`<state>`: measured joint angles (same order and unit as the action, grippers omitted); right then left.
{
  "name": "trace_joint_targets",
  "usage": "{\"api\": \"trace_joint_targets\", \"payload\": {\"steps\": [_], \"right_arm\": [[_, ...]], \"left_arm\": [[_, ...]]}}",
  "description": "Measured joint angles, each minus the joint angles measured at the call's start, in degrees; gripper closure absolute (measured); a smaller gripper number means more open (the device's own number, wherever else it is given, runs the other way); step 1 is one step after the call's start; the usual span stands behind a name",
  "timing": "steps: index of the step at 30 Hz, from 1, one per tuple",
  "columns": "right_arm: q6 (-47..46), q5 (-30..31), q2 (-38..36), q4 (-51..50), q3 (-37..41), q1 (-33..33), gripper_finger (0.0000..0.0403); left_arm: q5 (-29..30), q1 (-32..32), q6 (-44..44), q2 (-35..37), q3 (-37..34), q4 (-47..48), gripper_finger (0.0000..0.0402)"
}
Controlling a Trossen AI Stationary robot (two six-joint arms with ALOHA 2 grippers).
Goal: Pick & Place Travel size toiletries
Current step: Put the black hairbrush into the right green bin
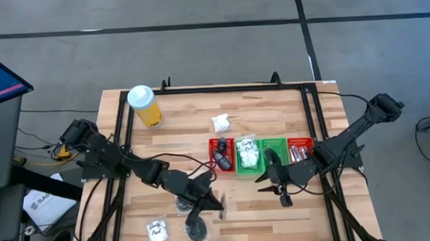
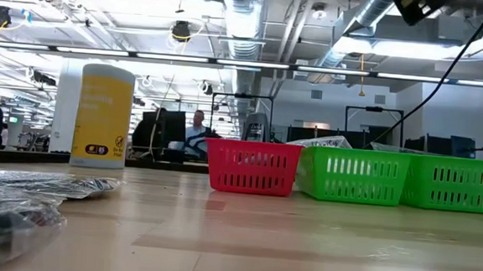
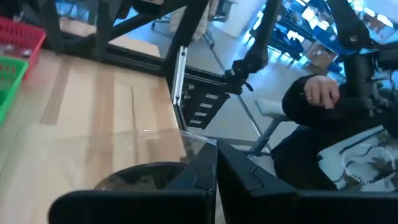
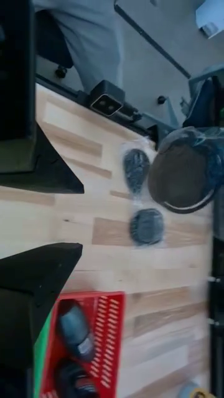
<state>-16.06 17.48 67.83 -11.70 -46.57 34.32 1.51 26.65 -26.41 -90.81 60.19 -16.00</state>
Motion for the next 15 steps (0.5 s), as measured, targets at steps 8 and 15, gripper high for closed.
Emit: {"api": "trace_joint_targets", "payload": {"steps": [8, 15], "right_arm": [[4.57, -1.07, 0.0, 6.14, 0.0, 0.01, 0.0274], [6.99, -5.6, 0.0, 11.52, 0.0, -2.11, 0.0265]], "left_arm": [[-0.03, -0.07, 6.09, -0.06, 3.5, 0.15, 0.0401], [-0.06, -0.05, 9.89, -0.06, 5.43, -0.54, 0.0401]]}}
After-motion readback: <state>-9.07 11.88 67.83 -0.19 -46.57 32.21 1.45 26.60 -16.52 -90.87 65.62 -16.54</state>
